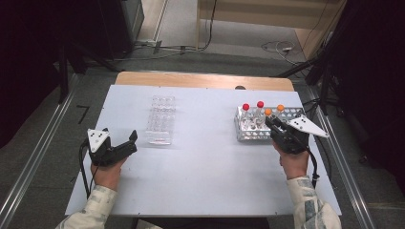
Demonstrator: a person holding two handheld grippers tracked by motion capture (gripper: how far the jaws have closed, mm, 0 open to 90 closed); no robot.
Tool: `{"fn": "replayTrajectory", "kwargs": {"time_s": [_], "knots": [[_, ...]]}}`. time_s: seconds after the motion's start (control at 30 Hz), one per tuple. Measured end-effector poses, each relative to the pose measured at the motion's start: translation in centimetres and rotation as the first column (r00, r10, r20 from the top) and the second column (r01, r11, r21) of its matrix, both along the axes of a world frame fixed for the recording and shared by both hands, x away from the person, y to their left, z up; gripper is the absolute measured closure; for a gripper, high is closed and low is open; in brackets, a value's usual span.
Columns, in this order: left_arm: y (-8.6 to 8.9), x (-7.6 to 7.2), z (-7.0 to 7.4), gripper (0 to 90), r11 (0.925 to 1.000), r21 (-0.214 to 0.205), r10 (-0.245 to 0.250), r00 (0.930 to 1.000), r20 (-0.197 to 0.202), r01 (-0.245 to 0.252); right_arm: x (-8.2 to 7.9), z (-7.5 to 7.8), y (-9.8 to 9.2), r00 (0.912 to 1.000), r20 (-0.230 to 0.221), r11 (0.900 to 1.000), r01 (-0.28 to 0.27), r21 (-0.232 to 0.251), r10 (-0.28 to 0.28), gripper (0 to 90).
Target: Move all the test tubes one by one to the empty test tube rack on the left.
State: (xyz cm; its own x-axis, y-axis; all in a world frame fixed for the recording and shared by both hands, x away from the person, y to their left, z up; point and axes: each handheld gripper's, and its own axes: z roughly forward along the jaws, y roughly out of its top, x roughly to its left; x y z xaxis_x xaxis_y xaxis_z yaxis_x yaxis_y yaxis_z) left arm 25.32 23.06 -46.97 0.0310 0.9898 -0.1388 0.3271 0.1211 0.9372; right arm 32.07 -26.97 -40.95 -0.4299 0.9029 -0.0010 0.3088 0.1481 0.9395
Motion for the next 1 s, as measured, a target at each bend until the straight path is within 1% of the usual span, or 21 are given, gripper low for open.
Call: {"fn": "replayTrajectory", "kwargs": {"time_s": [0.23,0.27,0.43,0.47,0.57,0.67,0.7,0.73,0.87,1.0], "knots": [[-0.4,-0.2,0.2,3.8,0.9997,-0.008,-0.025,0.9997,-0.002,0.025,-0.9,0.1,-0.1,0.9994,-0.016,0.9995,-0.031,0.005,0.031,73.5],[-0.5,-0.2,0.2,3.8,0.9996,-0.005,-0.029,0.9996,-0.001,0.029,-1.2,0.0,0.0,0.9990,-0.020,0.9992,-0.040,-0.001,0.040,73.5],[-1.2,-0.2,0.4,3.9,0.9988,-0.010,-0.048,0.9988,-0.002,0.048,-1.7,0.0,0.4,0.9976,-0.027,0.9979,-0.064,0.003,0.064,73.5],[-1.4,-0.3,0.4,3.9,0.9984,-0.010,-0.055,0.9985,0.001,0.055,-2.0,0.0,0.7,0.9964,-0.026,0.9968,-0.080,0.004,0.080,73.4],[-1.8,-0.4,0.6,3.9,0.9970,-0.020,-0.075,0.9972,0.002,0.075,-2.3,0.0,1.4,0.9941,-0.029,0.9945,-0.105,-0.003,0.104,73.5],[-2.1,-0.5,0.7,4.3,0.9957,-0.025,-0.089,0.9960,0.007,0.089,-2.4,-0.2,2.1,0.9913,-0.031,0.9917,-0.128,-0.007,0.128,73.5],[-2.2,-0.5,0.7,4.3,0.9954,-0.026,-0.093,0.9957,0.004,0.093,-2.4,-0.2,2.1,0.9913,-0.031,0.9917,-0.128,-0.007,0.128,73.5],[-2.3,-0.6,0.7,4.3,0.9947,-0.027,-0.099,0.9950,0.005,0.099,-2.5,-0.3,2.6,0.9890,-0.038,0.9897,-0.143,-0.004,0.143,73.5],[-2.9,-0.7,0.9,5.2,0.9923,-0.030,-0.120,0.9927,0.010,0.120,-2.5,-0.6,3.8,0.9838,-0.050,0.9849,-0.173,-0.008,0.172,73.5],[-3.6,-0.8,1.0,6.0,0.9871,-0.032,-0.156,0.9877,0.011,0.157,-2.5,-1.1,5.3,0.9769,-0.058,0.9780,-0.207,-0.022,0.206,73.5]]}}
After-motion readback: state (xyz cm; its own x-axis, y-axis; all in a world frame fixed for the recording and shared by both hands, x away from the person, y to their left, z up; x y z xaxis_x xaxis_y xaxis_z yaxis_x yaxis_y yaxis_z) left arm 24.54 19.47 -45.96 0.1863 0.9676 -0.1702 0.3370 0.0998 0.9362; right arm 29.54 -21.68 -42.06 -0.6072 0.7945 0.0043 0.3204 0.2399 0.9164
